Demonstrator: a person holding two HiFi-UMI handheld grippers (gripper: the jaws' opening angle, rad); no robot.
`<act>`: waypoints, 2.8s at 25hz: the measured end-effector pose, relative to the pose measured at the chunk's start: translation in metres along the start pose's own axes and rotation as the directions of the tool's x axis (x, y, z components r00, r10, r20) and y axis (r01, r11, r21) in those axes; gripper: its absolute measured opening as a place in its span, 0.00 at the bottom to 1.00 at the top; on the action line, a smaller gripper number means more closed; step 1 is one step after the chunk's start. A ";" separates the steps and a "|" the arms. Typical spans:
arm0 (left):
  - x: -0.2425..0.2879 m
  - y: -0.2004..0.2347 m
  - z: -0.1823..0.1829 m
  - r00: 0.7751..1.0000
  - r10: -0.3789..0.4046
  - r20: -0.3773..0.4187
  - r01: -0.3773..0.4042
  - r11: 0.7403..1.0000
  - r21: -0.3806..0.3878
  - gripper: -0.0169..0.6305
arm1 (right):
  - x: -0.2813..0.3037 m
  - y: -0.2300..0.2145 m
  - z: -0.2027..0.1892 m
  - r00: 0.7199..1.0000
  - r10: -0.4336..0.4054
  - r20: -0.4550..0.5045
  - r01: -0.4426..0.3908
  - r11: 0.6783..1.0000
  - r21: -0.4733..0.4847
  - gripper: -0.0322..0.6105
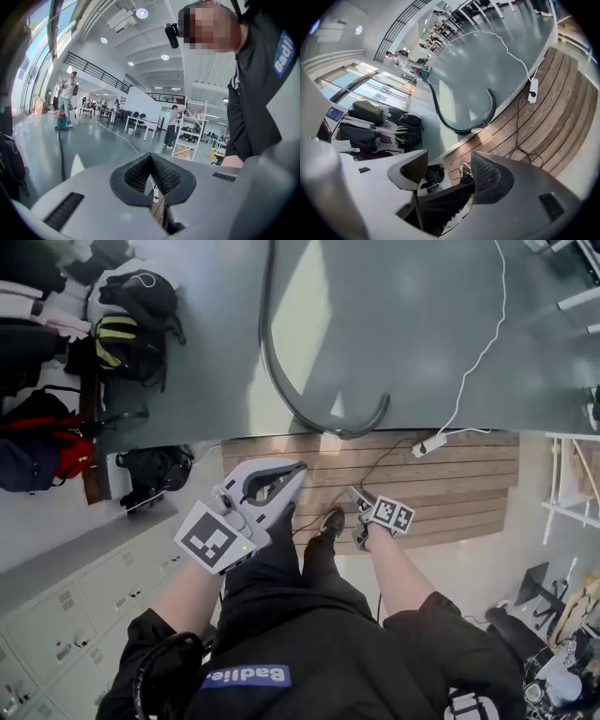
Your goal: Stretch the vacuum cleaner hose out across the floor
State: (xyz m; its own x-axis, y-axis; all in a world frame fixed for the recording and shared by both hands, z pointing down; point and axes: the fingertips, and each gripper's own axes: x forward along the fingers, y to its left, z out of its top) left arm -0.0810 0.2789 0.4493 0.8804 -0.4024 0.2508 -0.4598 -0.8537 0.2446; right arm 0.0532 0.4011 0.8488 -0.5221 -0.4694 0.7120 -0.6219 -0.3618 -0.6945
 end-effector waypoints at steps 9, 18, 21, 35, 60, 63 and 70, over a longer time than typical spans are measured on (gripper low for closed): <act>-0.030 -0.071 0.050 0.998 0.028 0.063 -0.031 0.999 0.042 0.02 | -0.108 0.117 0.040 0.990 0.141 -0.014 -0.136 0.918 -0.374 0.47; -0.056 -0.144 0.079 0.995 0.005 0.105 -0.011 0.998 0.061 0.02 | -0.215 0.266 0.049 0.913 0.407 0.025 -0.288 0.688 -0.666 0.47; -0.063 -0.156 0.082 0.992 0.003 0.129 -0.006 1.000 0.016 0.02 | -0.247 0.304 0.042 0.878 0.478 0.001 -0.327 0.603 -0.727 0.41; -0.070 -0.175 0.102 0.988 0.047 0.149 -0.051 0.998 0.022 0.02 | -0.370 0.421 -0.004 0.785 0.617 -0.059 -0.214 0.180 -0.960 0.06; -0.083 -0.196 0.100 0.986 0.043 0.160 -0.051 0.997 0.051 0.02 | -0.375 0.414 -0.027 0.796 0.602 -0.068 -0.214 0.175 -0.961 0.06; -0.083 -0.199 0.100 0.986 0.034 0.163 -0.044 0.997 0.056 0.02 | -0.375 0.411 -0.028 0.801 0.595 -0.062 -0.210 0.184 -0.960 0.06; -0.085 -0.204 0.096 0.987 0.027 0.160 -0.037 0.998 0.060 0.02 | -0.376 0.410 -0.032 0.801 0.596 -0.056 -0.208 0.190 -0.959 0.06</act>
